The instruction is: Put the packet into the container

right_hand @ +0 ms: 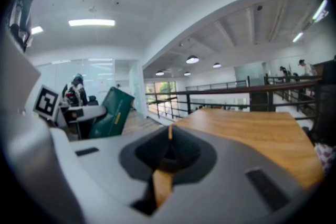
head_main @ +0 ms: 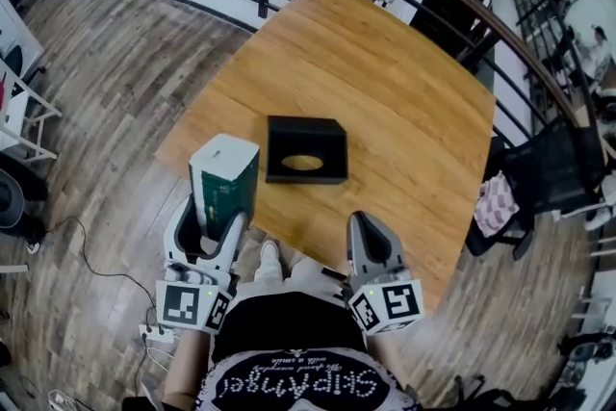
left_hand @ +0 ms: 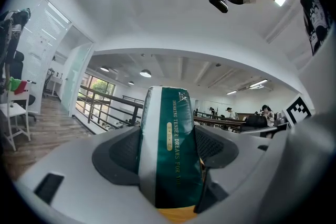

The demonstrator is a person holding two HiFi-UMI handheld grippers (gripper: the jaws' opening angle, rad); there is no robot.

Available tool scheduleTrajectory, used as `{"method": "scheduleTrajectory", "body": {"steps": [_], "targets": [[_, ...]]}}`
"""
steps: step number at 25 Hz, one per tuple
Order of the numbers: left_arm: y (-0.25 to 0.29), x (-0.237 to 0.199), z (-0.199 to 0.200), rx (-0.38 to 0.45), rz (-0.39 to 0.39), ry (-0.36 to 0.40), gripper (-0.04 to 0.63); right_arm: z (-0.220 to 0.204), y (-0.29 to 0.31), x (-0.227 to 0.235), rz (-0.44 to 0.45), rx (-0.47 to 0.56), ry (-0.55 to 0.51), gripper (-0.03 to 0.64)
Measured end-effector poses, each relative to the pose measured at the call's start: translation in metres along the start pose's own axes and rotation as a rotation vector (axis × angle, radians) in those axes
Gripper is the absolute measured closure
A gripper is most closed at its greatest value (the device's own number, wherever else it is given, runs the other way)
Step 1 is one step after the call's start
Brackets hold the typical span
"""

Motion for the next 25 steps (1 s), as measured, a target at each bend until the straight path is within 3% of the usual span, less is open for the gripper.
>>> {"method": "scheduleTrajectory", "body": {"steps": [11,19,25], "targets": [[0.000,0.016,-0.005,0.013,-0.003,0.004,0.247,0.001,-0.009,0.015,-0.001,0.015,-0.010,0.577],[0.006,-0.010,0.006,0.015,0.016,0.007,0.246,0.011,0.016,0.001,0.013,0.020,-0.007,0.577],[0.031,0.002,0.006,0.001,0.008,0.016,0.247,0.014,0.020,0.027,0.000,0.013,0.006,0.577]]}}
Point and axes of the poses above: the fingertips, and each gripper's own axes: y forward along the fingers, x to its right, z out of its top, the point moved 6 cm from there along -y, backward along the fingers, and after that the axes turned 10 degrees about -z, right-handed, at the moved point
